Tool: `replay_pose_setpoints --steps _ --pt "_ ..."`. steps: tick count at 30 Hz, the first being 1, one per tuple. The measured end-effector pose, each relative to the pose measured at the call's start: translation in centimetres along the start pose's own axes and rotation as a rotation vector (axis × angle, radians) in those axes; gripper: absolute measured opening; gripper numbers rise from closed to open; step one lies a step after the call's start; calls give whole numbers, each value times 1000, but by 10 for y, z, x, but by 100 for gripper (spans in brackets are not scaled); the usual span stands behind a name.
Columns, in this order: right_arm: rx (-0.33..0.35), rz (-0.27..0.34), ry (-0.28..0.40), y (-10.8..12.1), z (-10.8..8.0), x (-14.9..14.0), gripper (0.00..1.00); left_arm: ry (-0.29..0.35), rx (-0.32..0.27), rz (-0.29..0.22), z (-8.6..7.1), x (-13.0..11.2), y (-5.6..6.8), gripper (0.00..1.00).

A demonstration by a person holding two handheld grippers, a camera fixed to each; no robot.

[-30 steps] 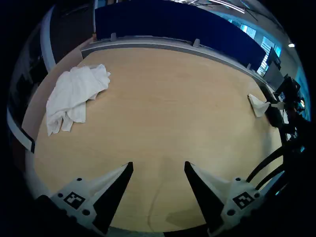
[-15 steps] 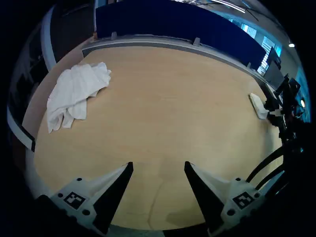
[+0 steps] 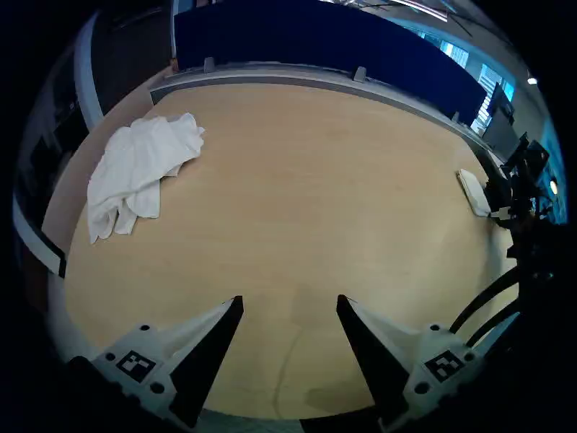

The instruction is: Fold towel

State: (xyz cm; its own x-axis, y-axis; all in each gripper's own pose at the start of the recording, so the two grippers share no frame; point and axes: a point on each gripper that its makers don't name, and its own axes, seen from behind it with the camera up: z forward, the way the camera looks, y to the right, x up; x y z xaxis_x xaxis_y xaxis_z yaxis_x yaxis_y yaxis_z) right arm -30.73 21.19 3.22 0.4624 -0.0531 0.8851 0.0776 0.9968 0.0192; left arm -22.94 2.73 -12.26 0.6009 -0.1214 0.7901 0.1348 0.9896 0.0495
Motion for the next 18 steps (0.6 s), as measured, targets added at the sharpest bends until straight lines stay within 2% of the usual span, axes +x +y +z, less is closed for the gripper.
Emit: replay_pose_setpoints --steps 14,16,18 --pt "18 10 4 -1 -3 -2 10 2 -10 7 -1 3 4 96" --pt "12 10 6 0 -3 -2 21 3 -10 8 -2 3 4 96" --pt "4 9 9 2 -4 -2 46 3 -10 8 -3 4 4 96"
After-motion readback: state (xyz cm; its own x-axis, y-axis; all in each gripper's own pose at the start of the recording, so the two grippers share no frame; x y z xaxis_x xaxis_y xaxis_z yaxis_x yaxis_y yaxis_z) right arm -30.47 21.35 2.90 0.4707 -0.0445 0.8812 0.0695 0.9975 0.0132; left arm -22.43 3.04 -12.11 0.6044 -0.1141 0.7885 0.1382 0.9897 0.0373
